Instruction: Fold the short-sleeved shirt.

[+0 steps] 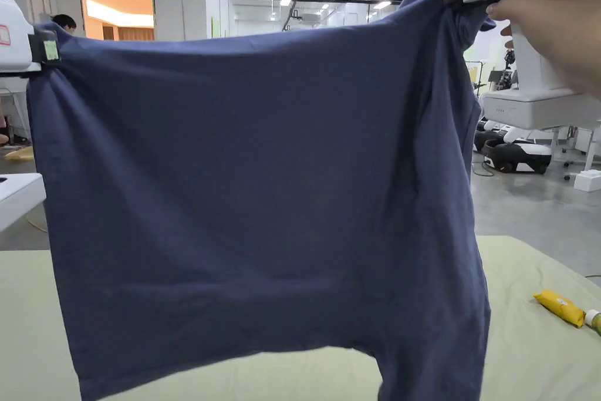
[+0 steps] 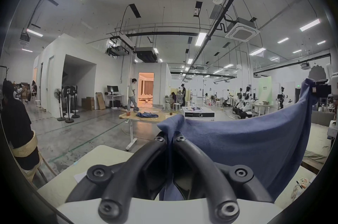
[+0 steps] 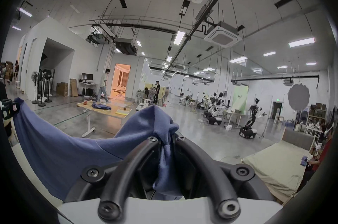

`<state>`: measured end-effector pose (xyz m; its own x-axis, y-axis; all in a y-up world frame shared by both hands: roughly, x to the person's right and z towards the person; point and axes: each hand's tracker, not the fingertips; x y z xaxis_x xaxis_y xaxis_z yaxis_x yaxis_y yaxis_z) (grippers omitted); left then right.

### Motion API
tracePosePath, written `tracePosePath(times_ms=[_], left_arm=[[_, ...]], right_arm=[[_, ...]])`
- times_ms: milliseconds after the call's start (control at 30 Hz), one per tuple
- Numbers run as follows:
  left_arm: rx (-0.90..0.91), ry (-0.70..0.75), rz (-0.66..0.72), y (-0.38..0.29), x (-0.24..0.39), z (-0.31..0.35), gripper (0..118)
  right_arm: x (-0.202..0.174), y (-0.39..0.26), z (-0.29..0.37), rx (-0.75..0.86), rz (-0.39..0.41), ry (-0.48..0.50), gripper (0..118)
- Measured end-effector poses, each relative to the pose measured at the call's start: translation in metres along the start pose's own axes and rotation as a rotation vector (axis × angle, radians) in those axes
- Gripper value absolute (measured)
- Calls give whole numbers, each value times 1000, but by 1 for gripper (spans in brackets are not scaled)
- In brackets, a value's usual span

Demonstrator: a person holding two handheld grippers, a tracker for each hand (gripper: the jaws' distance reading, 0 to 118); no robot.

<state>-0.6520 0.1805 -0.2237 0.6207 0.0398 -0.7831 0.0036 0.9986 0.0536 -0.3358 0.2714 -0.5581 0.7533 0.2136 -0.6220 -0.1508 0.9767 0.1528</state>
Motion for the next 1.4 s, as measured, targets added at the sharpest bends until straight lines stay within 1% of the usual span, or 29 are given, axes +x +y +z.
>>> tracePosePath(times_ms=[67, 133, 167, 200, 267, 333, 367, 467, 500, 533, 567, 633, 667, 700, 733, 800, 833, 900, 967, 1033, 1100, 1200, 1300, 1367, 1400], left_arm=[[-6, 20, -28, -13, 3, -9, 0], [-58, 28, -46, -35, 4, -18, 0], [-104, 25, -56, -52, 5, -23, 0], [-145, 18, -63, -70, 7, -28, 0], [-231, 9, -66, -117, 11, -31, 0], [-336, -20, -54, -173, 12, -22, 0], [-378, -35, -37, -198, 12, -14, 0], [-487, -96, 20, -273, 10, 29, 0], [-517, -121, 15, -299, 9, 47, 0], [-534, -138, -36, -324, 11, 67, 0], [-566, -142, -75, -344, 13, 85, 0], [-645, -175, -69, -380, 5, 117, 0], [-678, -198, -59, -392, 3, 137, 0], [-678, -192, -46, -401, 0, 158, 0], [-685, -184, -24, -405, -4, 179, 0], [-681, -180, 22, -408, -18, 214, 0], [-675, -180, 29, -405, -25, 230, 0], [-632, -160, 41, -394, -37, 268, 0], [-597, -155, 63, -380, -51, 296, 0], [-555, -131, 93, -363, -58, 326, 0], [-531, -138, 87, -349, -62, 346, 0], [-513, -159, 78, -331, -61, 363, 0], [-510, -152, 88, -326, -58, 364, 0], [-517, -143, 61, -332, -55, 352, 0], [-563, -137, 26, -339, -53, 341, 0]], right_arm=[[-7, -11, -10, -5, 17, 4, 7], [-16, -33, -21, -30, 33, 8, 7], [-23, -51, -27, -74, 34, 22, 7], [-28, -71, -32, -115, 28, 51, 7], [-39, -122, -40, -190, 1, 75, 7], [-48, -187, -40, -289, -46, 102, 7], [-51, -218, -36, -348, -53, 110, 7], [-60, -314, 0, -478, -66, 177, 7], [-61, -345, 19, -498, -50, 158, 7], [-60, -377, 35, -538, -57, 177, 7], [-59, -403, 53, -579, -90, 192, 7], [-57, -449, 93, -686, -172, 209, 7], [-56, -467, 119, -706, -191, 221, 7], [-54, -481, 143, -719, -180, 218, 7], [-50, -489, 166, -688, -189, 211, 7], [-44, -494, 212, -662, -182, 227, 7], [-40, -493, 233, -628, -177, 216, 7], [-29, -484, 276, -589, -186, 225, 7], [-19, -471, 315, -536, -201, 198, 7], [-9, -458, 348, -527, -215, 196, 7], [-2, -446, 373, -510, -234, 184, 7], [5, -431, 392, -490, -258, 194, 7], [7, -423, 391, -493, -267, 191, 7], [6, -428, 373, -537, -251, 193, 7], [4, -435, 360, -603, -236, 195, 7]])
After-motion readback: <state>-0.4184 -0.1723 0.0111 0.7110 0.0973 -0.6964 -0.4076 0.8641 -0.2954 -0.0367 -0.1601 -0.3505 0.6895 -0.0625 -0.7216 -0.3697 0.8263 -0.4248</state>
